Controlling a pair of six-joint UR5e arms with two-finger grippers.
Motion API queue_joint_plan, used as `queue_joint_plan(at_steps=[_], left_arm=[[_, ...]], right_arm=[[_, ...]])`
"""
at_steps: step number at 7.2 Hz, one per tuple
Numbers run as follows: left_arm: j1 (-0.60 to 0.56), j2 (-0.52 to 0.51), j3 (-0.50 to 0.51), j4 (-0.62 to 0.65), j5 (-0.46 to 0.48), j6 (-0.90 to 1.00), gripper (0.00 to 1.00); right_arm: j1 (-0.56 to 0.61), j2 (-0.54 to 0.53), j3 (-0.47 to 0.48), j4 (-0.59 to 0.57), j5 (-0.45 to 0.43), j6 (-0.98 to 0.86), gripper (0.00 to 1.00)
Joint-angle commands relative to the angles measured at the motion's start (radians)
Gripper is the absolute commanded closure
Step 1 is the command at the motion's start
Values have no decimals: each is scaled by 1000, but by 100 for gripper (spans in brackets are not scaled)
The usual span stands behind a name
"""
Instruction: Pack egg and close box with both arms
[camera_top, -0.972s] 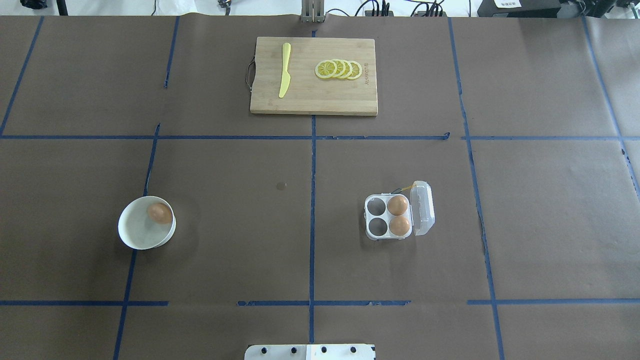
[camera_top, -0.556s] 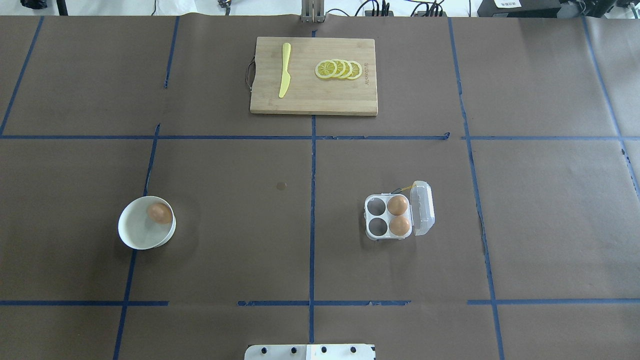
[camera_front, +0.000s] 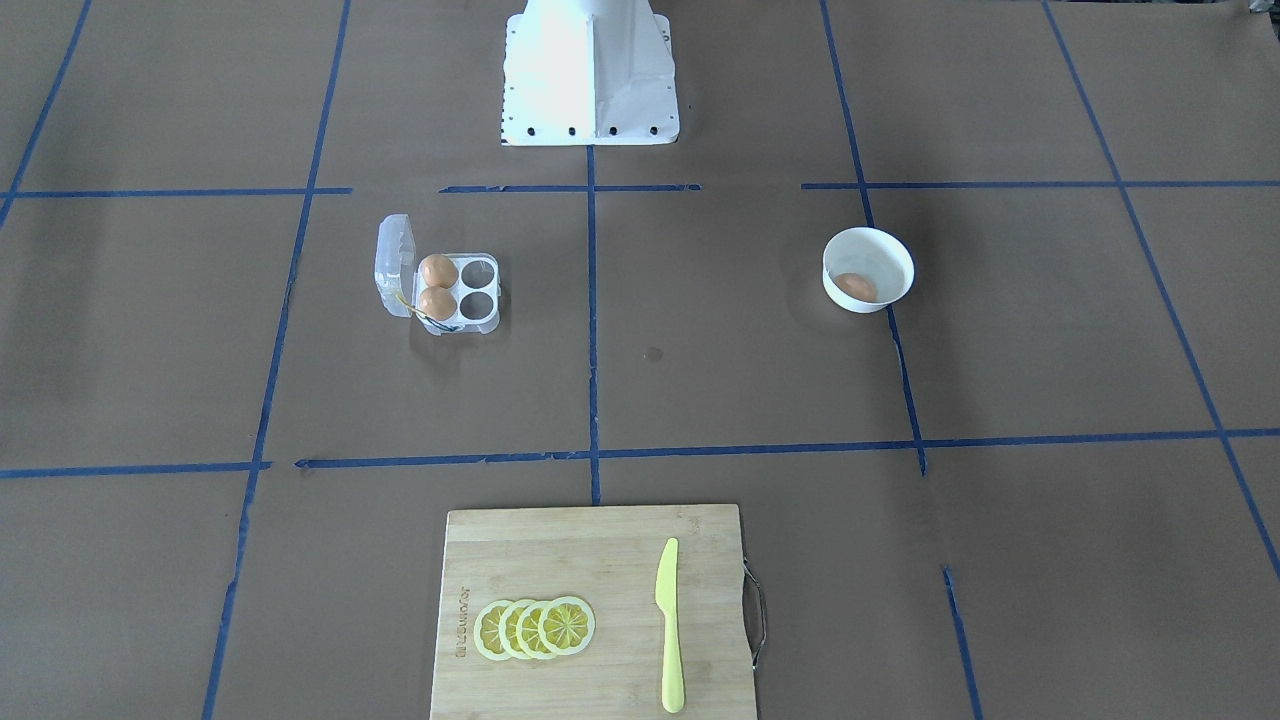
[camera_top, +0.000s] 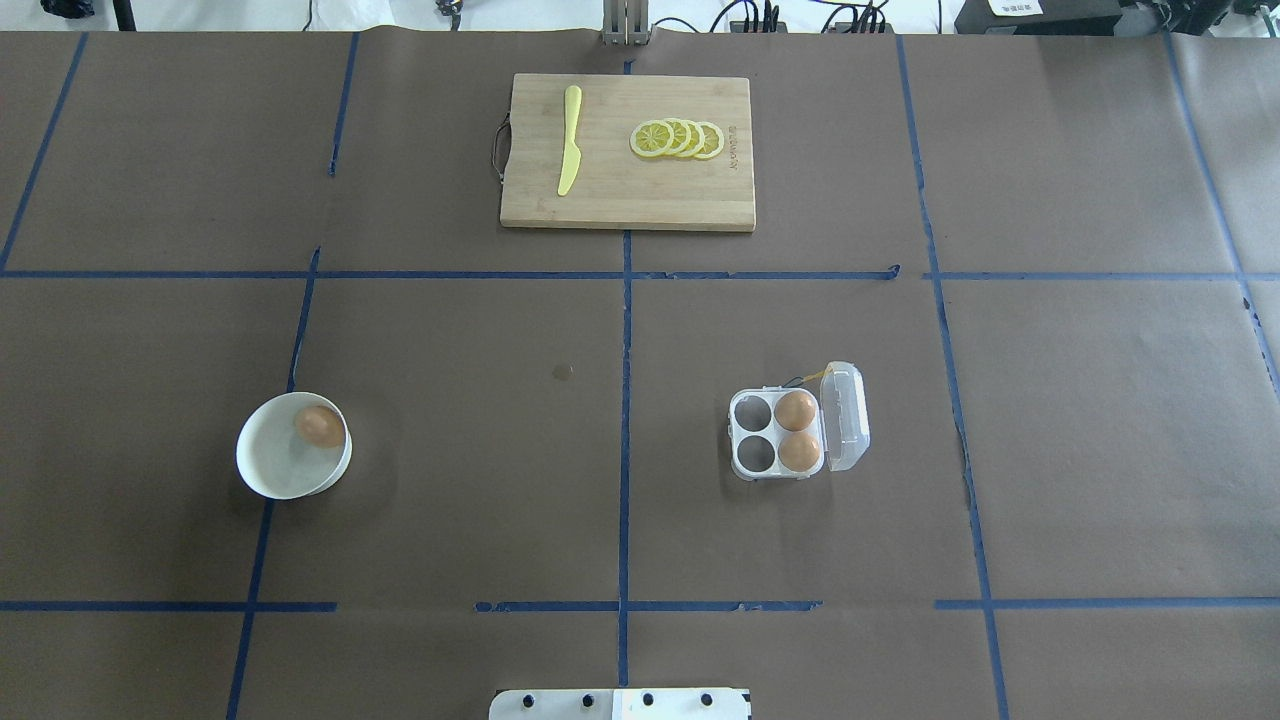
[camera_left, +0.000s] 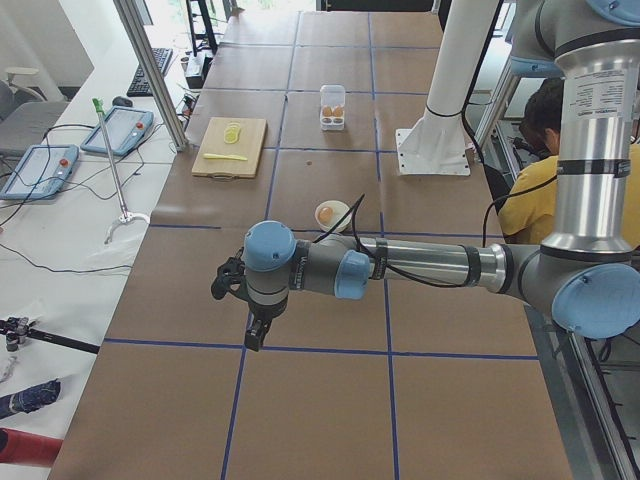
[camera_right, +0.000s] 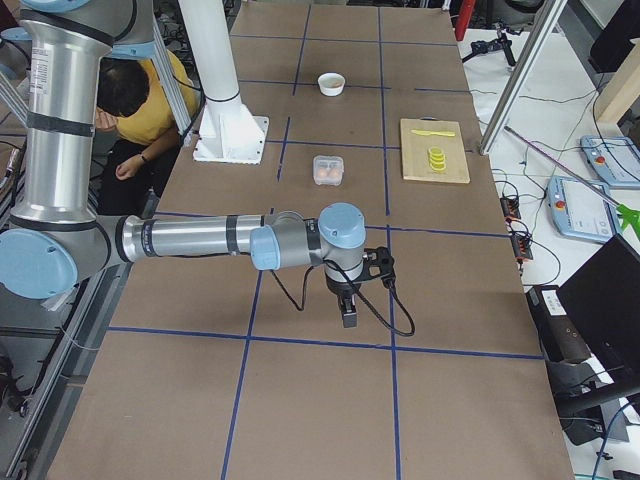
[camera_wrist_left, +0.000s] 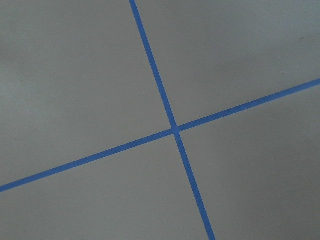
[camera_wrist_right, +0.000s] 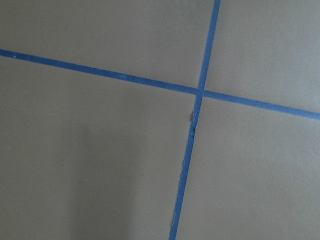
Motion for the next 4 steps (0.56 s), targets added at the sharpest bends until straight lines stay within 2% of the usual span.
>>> queue_joint_plan(at_steps=[1,3,4], left_arm=[[2,-2,14,-234,6,0,0],[4,-5,41,-495,4,-4,0],[4,-4,44,-536,-2,-54,0]], right_arm=[[-2,18,-4,51,1,1,0],[-2,21,-13,58,1,1,0],[-2,21,-13,58,0,-1,0]])
